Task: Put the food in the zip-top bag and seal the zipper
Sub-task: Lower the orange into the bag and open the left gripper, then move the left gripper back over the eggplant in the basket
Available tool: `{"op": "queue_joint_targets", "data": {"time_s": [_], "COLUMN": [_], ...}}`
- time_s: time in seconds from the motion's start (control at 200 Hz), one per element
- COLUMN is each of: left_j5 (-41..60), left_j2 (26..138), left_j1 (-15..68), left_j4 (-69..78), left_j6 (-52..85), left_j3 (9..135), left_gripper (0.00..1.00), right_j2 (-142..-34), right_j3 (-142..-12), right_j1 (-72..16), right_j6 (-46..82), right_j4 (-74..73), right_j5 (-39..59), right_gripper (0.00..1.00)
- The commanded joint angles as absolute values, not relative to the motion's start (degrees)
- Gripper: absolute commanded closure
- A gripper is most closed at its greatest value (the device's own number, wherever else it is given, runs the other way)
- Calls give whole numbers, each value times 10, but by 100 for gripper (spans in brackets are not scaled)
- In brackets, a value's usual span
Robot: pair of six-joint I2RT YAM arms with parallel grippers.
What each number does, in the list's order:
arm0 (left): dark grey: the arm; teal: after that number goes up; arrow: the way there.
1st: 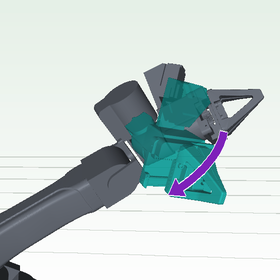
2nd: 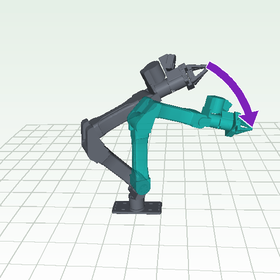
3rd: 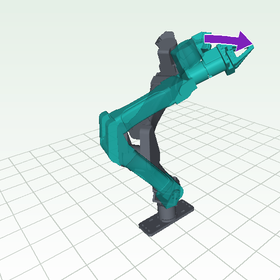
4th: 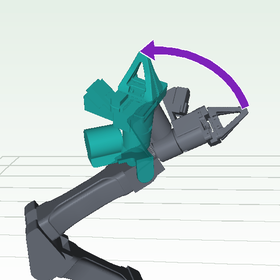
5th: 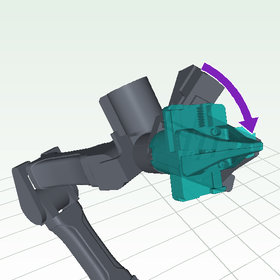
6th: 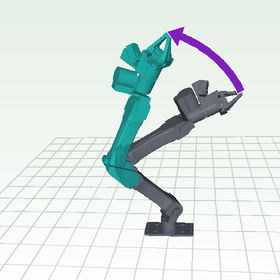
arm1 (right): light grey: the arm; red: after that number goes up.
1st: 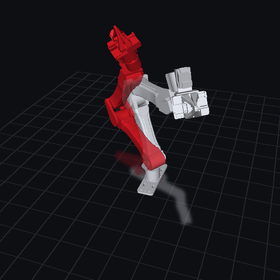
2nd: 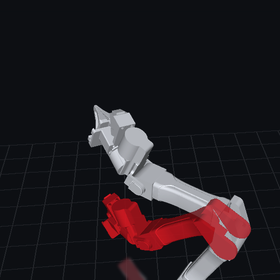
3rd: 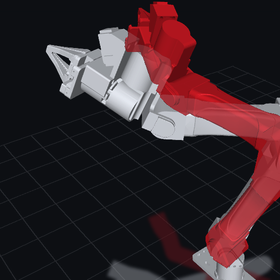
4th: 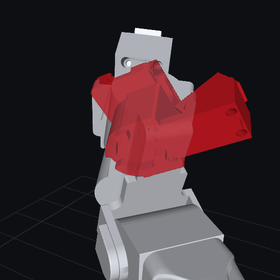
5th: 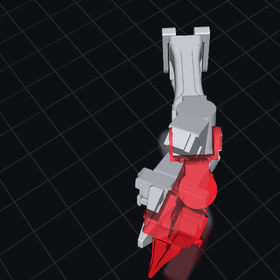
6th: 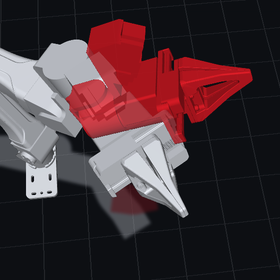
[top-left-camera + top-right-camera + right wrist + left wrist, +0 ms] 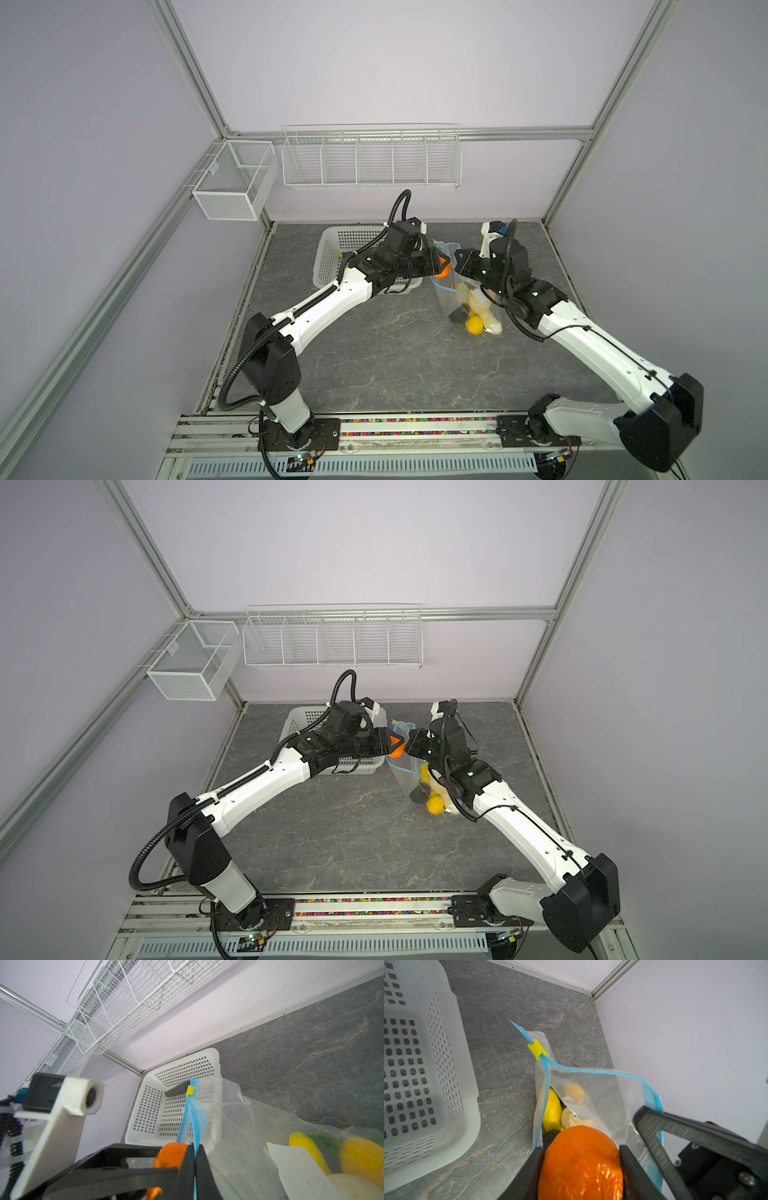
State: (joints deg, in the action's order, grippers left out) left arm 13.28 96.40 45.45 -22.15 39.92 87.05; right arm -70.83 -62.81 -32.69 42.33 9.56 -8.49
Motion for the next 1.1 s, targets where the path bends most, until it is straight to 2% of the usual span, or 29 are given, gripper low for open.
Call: {"op": "queue_joint_targets", "data": {"time_s": [0.0,0.11,0.225,0.405,0.47,0.79,0.965,1.094], "left_j5": [119,106,96,73,61,39,-58,-81], "left_j2": [974,980,975,957,953,904,876,891], "left_j1": [458,459,459,459,458,408,363,315], "left_j4": [-223,-239,-246,-254,-265,-296,-297,-285], "left_j6": [393,383,375,361,352,330,263,228], "left_j3": [866,874,876,873,879,859,825,806], "left_gripper": [53,49,40,15,9,8,8,8], "right_j2": [-699,-708,-706,-706,-707,-705,-699,-711], "right_j3": [-626,-635,-637,-635,-632,-623,-611,-614], "right_j1": [-330,-332,-332,-333,-333,-334,-334,-334], "right_j6": [435,432,429,430,432,430,428,431], "right_j4": [86,92,95,93,91,89,78,68], "right_j5": [-78,-73,-79,-82,-81,-82,-91,-75], "right_gripper": [94,94,94,94,94,94,94,94]}}
